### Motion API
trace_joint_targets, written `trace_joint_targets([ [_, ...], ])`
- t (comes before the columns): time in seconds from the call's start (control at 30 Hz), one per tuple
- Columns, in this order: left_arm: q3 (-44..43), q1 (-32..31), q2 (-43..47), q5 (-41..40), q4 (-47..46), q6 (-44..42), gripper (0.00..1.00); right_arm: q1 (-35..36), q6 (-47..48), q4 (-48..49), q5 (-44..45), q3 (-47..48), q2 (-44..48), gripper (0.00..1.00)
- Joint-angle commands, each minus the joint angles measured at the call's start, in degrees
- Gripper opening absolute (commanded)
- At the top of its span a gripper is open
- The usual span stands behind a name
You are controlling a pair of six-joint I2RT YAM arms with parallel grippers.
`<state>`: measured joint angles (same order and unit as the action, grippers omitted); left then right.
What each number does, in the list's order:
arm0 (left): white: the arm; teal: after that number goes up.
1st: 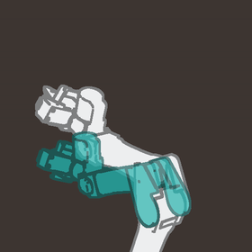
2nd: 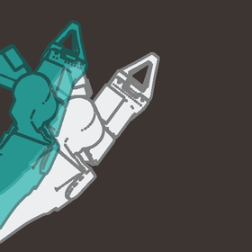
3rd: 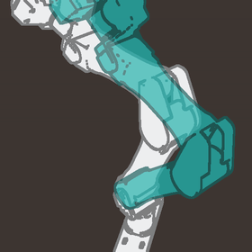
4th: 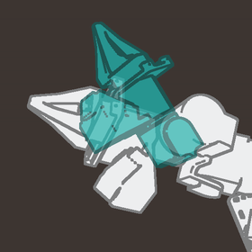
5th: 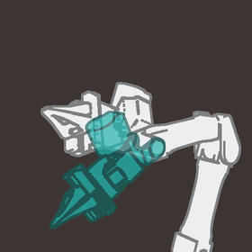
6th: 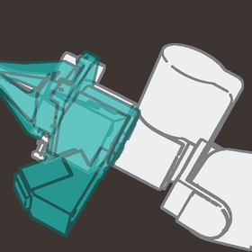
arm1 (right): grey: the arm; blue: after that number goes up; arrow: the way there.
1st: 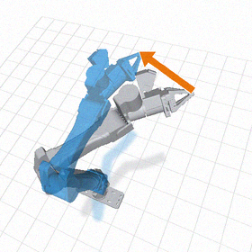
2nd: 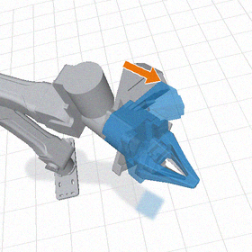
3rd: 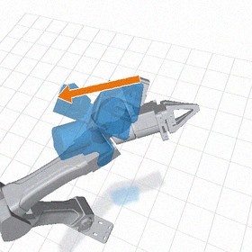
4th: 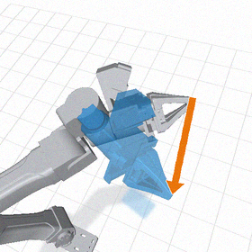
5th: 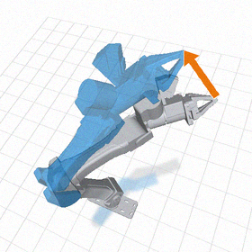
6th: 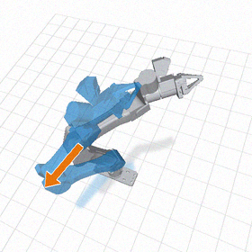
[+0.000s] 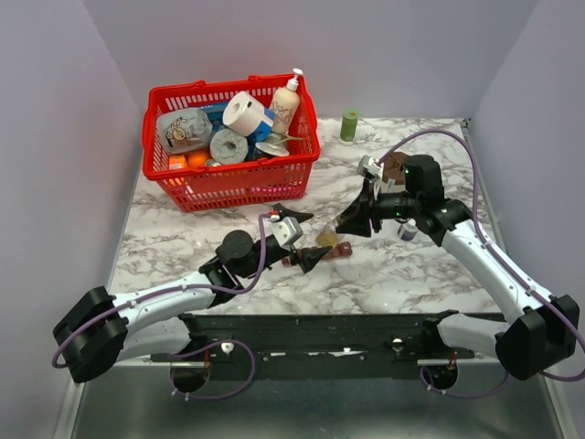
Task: Sort the pills into containers
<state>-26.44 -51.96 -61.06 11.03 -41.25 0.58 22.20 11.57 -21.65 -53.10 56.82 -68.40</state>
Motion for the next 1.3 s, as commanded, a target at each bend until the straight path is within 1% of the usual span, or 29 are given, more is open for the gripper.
trace_joint_targets([
  [0.0, -0.55, -1.82, -2.83, -5.21, -7.17, 0.30, 0.99, 0.74, -3.05, 5.12, -5.34, -1.45, 1.78, 0.20],
  [0.2, -0.99, -2.70, -5.21, -8.56, -5.86, -2.07, 0.99, 0.74, -5.33, 6.71, -6.66, -1.62, 2.40, 0.19],
  [0.37, -1.60, -3.23, -7.67, -8.92, -3.93, -2.77, 0.97, 0.83, -7.35, 8.02, -7.45, -1.80, 2.04, 0.19],
  [0.53, -2.04, -3.67, -9.52, -8.57, -3.92, -2.86, 0.95, 0.74, -9.11, 9.78, -8.60, -2.06, 1.61, 0.19],
  [0.63, -2.57, -3.67, -10.04, -8.39, -3.92, -2.69, 0.91, 0.74, -10.16, 10.83, -9.30, -2.59, 1.34, 0.19],
  [0.7, -3.27, -3.67, -10.31, -7.86, -3.40, -2.43, 0.85, 0.74, -10.52, 11.19, -9.39, -2.85, 1.25, 0.19],
  [0.93, -3.71, -3.76, -10.49, -7.51, -4.19, -1.02, 0.79, 0.74, -11.40, 12.77, -9.74, -3.91, 0.81, 0.19],
  [1.03, -4.06, -3.76, -10.57, -6.81, -3.57, -1.19, 0.67, 0.74, -11.49, 12.95, -9.83, -3.99, 0.64, 0.19],
  [1.07, -4.06, -3.76, -10.57, -6.29, -3.48, -1.19, 0.55, 0.74, -11.49, 12.95, -9.83, -4.08, 0.64, 0.19],
  [1.13, -3.98, -3.76, -10.40, -6.02, -3.48, -1.11, 0.37, 0.74, -11.40, 13.04, -9.83, -4.26, 0.73, 0.19],
  [1.17, -3.71, -3.67, -10.31, -5.76, -3.48, -1.19, 0.17, 0.74, -11.31, 13.04, -9.74, -4.43, 0.73, 0.19],
  [1.2, -3.62, -3.67, -10.14, -5.49, -3.39, -1.19, 0.07, 0.74, -11.14, 13.04, -9.74, -4.43, 0.73, 0.19],
  [1.23, -3.45, -3.67, -9.61, -5.40, -3.31, -1.28, 0.00, 0.74, -10.87, 13.04, -9.83, -4.52, 0.64, 0.20],
  [1.27, -3.01, -3.76, -9.35, -5.05, -3.04, -1.37, 0.00, 0.74, -10.35, 12.95, -10.87, -4.52, 0.72, 0.20],
])
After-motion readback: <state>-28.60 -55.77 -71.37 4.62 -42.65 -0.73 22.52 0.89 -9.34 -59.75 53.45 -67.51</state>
